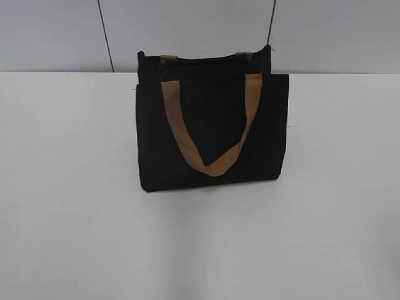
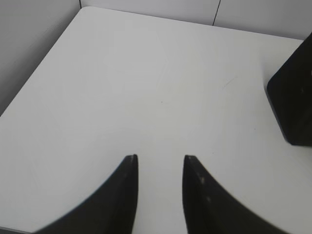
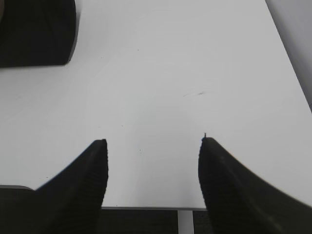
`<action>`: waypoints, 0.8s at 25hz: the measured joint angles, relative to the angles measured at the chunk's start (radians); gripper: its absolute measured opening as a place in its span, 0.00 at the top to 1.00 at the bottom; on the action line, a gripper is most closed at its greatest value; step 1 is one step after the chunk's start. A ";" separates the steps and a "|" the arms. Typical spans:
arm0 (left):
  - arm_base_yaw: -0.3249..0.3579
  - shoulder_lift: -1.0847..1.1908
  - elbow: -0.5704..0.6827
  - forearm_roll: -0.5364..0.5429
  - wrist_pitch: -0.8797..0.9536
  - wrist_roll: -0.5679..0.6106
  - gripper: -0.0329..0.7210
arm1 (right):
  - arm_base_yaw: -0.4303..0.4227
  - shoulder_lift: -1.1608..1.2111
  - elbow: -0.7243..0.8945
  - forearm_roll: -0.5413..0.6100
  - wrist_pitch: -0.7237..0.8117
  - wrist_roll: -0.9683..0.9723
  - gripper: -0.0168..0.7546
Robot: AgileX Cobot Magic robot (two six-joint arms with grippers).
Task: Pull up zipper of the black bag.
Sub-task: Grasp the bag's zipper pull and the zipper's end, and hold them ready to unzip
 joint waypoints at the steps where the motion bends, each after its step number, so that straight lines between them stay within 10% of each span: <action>1: 0.000 0.000 0.000 0.000 0.000 0.000 0.64 | 0.000 0.000 0.000 0.000 0.000 0.000 0.40; 20: 0.000 0.046 -0.019 -0.011 -0.042 0.030 0.57 | 0.000 0.000 0.000 0.000 0.000 0.000 0.40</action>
